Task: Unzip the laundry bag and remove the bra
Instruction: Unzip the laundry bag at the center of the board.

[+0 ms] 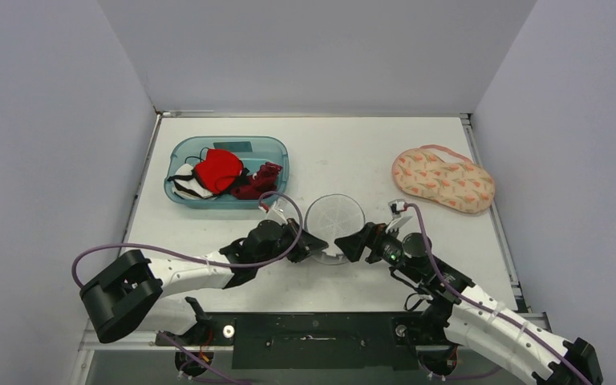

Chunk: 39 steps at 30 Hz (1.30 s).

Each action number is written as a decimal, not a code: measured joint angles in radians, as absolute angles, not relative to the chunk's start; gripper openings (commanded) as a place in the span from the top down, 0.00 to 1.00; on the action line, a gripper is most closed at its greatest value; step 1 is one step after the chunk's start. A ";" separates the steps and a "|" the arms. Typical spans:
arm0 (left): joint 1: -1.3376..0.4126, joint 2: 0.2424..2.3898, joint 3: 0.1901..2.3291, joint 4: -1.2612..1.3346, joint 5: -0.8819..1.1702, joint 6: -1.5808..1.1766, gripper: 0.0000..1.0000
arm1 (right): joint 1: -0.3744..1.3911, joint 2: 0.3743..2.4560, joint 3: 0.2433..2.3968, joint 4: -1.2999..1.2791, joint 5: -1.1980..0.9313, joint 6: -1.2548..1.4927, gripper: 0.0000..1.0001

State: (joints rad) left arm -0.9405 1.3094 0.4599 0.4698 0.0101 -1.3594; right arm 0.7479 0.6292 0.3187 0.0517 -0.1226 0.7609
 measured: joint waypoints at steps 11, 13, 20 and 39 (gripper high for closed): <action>-0.904 1.259 0.494 0.372 -0.035 -1.412 1.00 | 0.781 0.547 0.290 -0.025 -0.036 0.714 0.10; -0.896 1.242 0.494 0.363 -0.044 -1.412 1.00 | 0.781 0.523 0.290 -0.044 -0.022 0.714 0.08; -0.869 1.218 0.498 0.321 -0.043 -1.418 1.00 | 0.782 0.596 0.256 0.097 -0.126 0.741 0.33; -0.855 1.205 0.559 0.182 -0.044 -1.454 1.00 | 0.869 0.848 0.250 0.304 -0.028 0.753 0.48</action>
State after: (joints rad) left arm -0.8555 1.2049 0.5587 0.1818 -0.0441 -1.4544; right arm 0.8692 0.8482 0.2501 0.3038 -0.0277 0.7528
